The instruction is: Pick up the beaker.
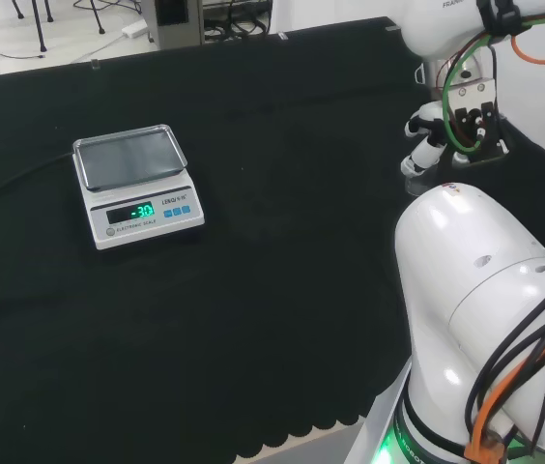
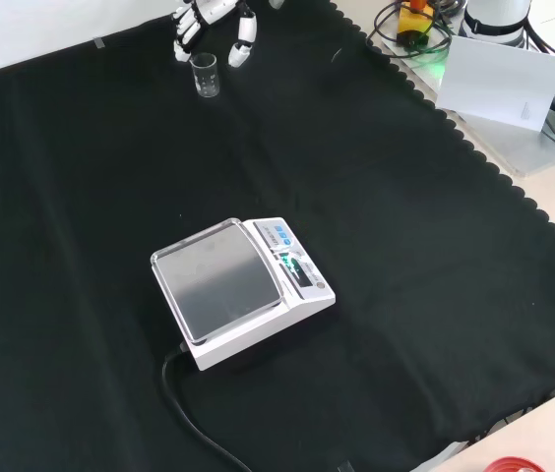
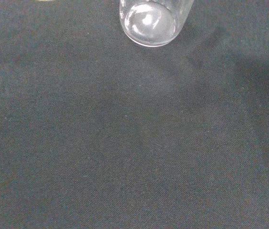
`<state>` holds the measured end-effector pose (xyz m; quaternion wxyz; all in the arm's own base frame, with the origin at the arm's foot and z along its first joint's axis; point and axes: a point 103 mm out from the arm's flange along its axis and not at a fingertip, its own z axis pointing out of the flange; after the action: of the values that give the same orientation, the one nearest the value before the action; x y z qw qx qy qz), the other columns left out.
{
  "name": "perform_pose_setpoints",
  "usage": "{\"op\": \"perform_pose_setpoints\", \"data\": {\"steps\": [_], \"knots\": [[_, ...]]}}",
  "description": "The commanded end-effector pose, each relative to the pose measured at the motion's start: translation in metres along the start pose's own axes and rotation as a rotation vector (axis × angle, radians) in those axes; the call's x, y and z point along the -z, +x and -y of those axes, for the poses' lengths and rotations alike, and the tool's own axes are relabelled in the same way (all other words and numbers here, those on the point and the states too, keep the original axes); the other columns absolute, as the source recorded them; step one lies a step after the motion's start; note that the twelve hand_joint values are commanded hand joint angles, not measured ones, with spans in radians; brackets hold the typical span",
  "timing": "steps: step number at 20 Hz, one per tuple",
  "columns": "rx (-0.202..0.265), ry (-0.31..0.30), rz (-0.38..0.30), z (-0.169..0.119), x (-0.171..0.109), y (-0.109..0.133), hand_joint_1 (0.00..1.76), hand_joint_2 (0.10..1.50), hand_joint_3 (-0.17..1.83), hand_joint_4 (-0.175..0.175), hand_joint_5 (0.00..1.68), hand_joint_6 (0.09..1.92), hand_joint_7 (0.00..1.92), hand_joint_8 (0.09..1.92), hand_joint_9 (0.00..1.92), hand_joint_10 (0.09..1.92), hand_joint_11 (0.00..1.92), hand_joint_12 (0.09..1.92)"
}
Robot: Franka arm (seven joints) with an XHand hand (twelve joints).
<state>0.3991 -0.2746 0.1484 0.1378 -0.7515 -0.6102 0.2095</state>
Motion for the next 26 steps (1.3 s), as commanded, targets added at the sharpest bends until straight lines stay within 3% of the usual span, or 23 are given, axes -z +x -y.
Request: {"op": "perform_pose_setpoints", "data": {"steps": [1, 20, 26], "knots": [[0.002, 0.015, -0.012, -0.009, -0.007, -0.008, 0.68, 0.73, 0.5, -0.02, 0.32, 0.18, 0.12, 0.67, 0.26, 0.84, 0.01, 1.46], [0.009, 0.058, -0.006, -0.028, -0.027, -0.005, 0.69, 0.74, 0.5, -0.025, 0.37, 0.17, 0.16, 0.67, 0.3, 0.83, 0.04, 1.45], [0.016, 0.032, 0.022, -0.03, -0.022, 0.001, 0.74, 0.75, 0.5, -0.039, 0.45, 0.36, 0.33, 0.68, 0.47, 0.77, 0.11, 1.42]]}}
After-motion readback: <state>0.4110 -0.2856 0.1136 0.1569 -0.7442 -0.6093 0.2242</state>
